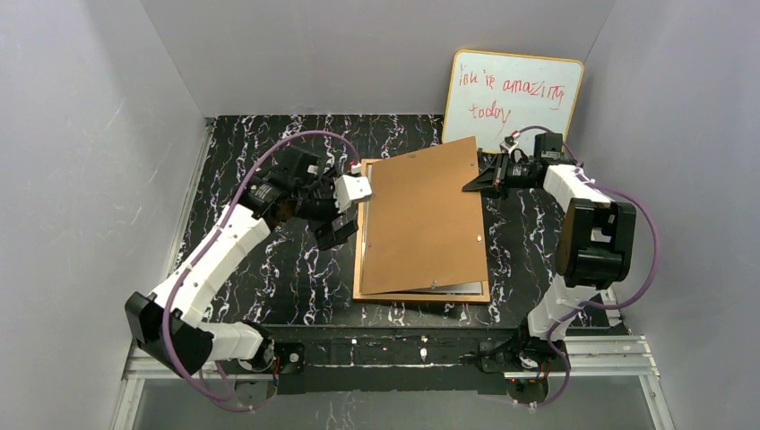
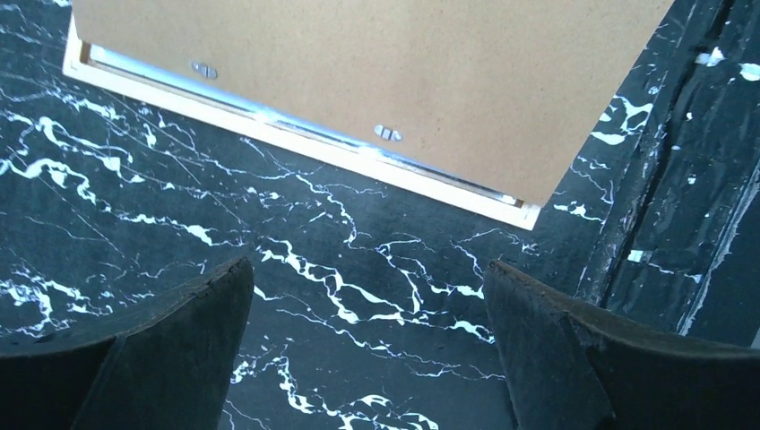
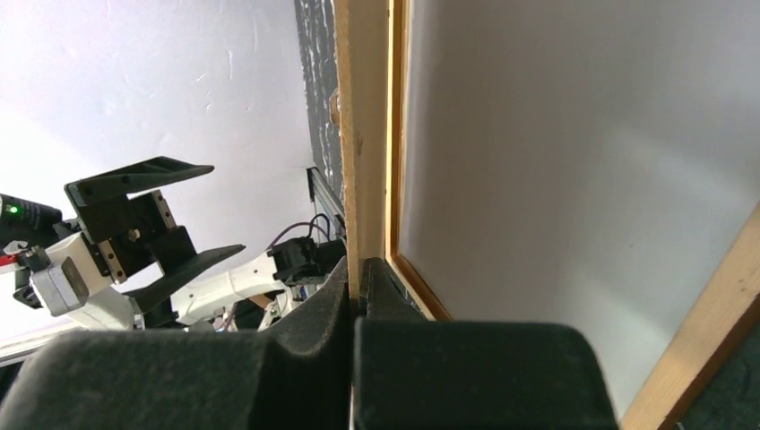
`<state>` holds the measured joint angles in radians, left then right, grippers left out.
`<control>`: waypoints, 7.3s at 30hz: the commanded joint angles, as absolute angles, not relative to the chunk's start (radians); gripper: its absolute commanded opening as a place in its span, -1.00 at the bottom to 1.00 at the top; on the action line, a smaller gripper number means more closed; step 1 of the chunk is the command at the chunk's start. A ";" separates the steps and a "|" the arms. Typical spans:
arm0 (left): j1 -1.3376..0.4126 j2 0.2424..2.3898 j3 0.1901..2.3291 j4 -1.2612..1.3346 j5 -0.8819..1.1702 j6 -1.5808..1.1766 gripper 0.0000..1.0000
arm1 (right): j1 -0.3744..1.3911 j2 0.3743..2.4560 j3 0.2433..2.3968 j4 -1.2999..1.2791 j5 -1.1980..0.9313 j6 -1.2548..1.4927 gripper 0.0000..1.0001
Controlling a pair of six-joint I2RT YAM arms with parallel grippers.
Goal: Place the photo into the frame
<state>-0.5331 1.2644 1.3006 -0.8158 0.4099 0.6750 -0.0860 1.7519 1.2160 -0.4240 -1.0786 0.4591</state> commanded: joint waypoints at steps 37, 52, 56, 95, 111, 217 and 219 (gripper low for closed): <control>-0.332 1.543 1.212 -0.680 0.321 0.689 0.96 | -0.050 1.909 1.327 -0.360 -1.176 0.484 -0.97; -0.332 1.535 1.183 -0.648 0.308 0.667 0.96 | -0.002 1.888 1.261 -0.289 -1.102 0.509 -0.97; -0.318 1.545 1.163 -0.626 0.296 0.650 0.96 | 0.046 1.869 1.194 -0.152 -1.063 0.601 -0.97; -0.063 1.573 1.078 -0.592 0.417 0.659 0.96 | 0.309 1.879 1.527 -0.620 -0.248 0.534 0.97; -0.064 1.566 0.969 -0.529 0.500 0.540 0.96 | 0.301 1.746 1.261 -0.385 -0.339 0.644 0.97; -0.087 1.600 0.981 -0.610 0.584 0.577 0.49 | 1.051 1.251 0.519 -0.077 0.033 1.110 -0.03; -0.087 1.601 0.983 -0.613 0.586 0.577 0.49 | 1.051 1.249 0.518 -0.081 0.044 1.111 -0.03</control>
